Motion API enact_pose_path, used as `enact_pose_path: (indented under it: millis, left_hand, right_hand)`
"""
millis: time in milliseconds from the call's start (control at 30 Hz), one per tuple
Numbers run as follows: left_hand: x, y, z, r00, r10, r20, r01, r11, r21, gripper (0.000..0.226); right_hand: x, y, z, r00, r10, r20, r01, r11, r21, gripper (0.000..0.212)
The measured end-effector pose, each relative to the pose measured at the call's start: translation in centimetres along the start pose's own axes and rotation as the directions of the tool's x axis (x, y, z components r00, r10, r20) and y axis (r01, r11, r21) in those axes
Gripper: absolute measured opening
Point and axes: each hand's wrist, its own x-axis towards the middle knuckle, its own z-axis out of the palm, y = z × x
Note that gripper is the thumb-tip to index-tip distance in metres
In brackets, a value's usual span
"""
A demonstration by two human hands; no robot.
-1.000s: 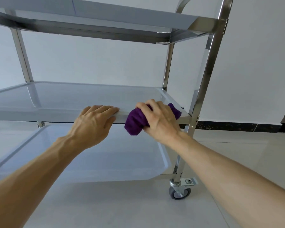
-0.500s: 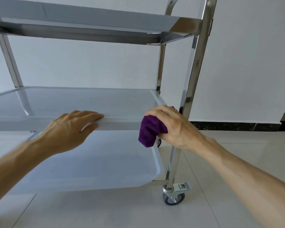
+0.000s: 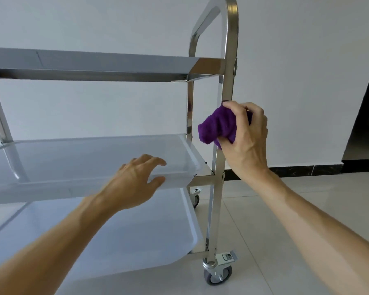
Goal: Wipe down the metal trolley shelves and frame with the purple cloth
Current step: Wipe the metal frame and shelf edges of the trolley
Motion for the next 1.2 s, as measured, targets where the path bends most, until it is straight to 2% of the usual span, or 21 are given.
enact_pose_path:
  millis: [67,133,200,300,467,567,667,800,933,1000,1067,1133,1200]
  left_hand:
    - [0.3,1.1,1.5,0.999,0.032,0.034,-0.032,0.999,0.017,0.046]
    - [0.0,1.7,3.2,0.996,0.083,0.029,-0.086,0.990,0.108,0.049]
    - [0.0,1.9,4.0,0.997,0.079,-0.005,-0.077,0.983,0.169,0.049]
    - [0.4,2.1,4.1,0.998,0.055,-0.035,-0.050,0.989,0.136,0.045]
    - [0.3,2.2,4.3,0.995,0.076,-0.063,-0.068,0.990,0.120,0.046]
    - [-0.3,2.2,4.4,0.992,0.094,-0.084,-0.084,0.990,0.117,0.049]
    - [-0.6,2.0,4.3,0.988,0.109,-0.107,-0.097,0.989,0.110,0.052]
    - [-0.5,1.7,4.2,0.990,0.115,-0.081,-0.106,0.989,0.102,0.054]
    - [0.2,1.4,3.8,0.993,0.103,-0.061,-0.097,0.990,0.099,0.046]
    - [0.6,1.8,3.3,0.996,0.061,-0.065,-0.062,0.998,-0.013,0.038]
    - [1.1,2.6,2.4,0.996,-0.018,-0.086,-0.006,0.962,-0.275,0.036]
    - [1.6,3.9,1.4,0.994,-0.084,-0.068,0.032,0.829,-0.558,0.048]
    - [2.0,5.4,0.3,0.995,-0.099,-0.005,0.064,0.679,-0.731,0.049]
  right_hand:
    - [-2.8,0.6,0.7,0.988,0.095,0.122,-0.105,0.991,0.078,0.076]
    - [-6.5,0.9,1.5,0.957,0.106,0.271,-0.151,0.977,0.151,0.079]
    - [-8.9,1.4,2.0,0.931,0.111,0.348,-0.181,0.968,0.176,0.078]
    - [-7.8,1.4,2.4,0.940,0.165,0.299,-0.232,0.952,0.202,0.073]
    - [2.4,-1.3,2.2,0.975,0.212,0.063,-0.221,0.925,0.308,0.075]
    - [7.7,-2.8,2.0,0.954,0.293,-0.063,-0.253,0.899,0.356,0.082]
    - [6.9,-3.1,2.7,0.941,0.318,-0.114,-0.264,0.904,0.337,0.085]
    - [0.4,-1.5,4.1,0.958,0.284,-0.026,-0.266,0.922,0.280,0.090]
    - [-4.2,0.4,3.6,0.918,0.330,0.218,-0.376,0.898,0.226,0.095]
    - [-5.0,0.9,2.9,0.897,0.330,0.294,-0.385,0.910,0.154,0.096]
    - [-5.0,0.7,2.0,0.915,0.277,0.294,-0.317,0.943,0.099,0.099]
    - [-4.7,0.1,1.2,0.945,0.188,0.269,-0.214,0.974,0.072,0.102]
    - [-4.3,-0.8,0.8,0.965,0.054,0.257,-0.075,0.995,0.073,0.102]
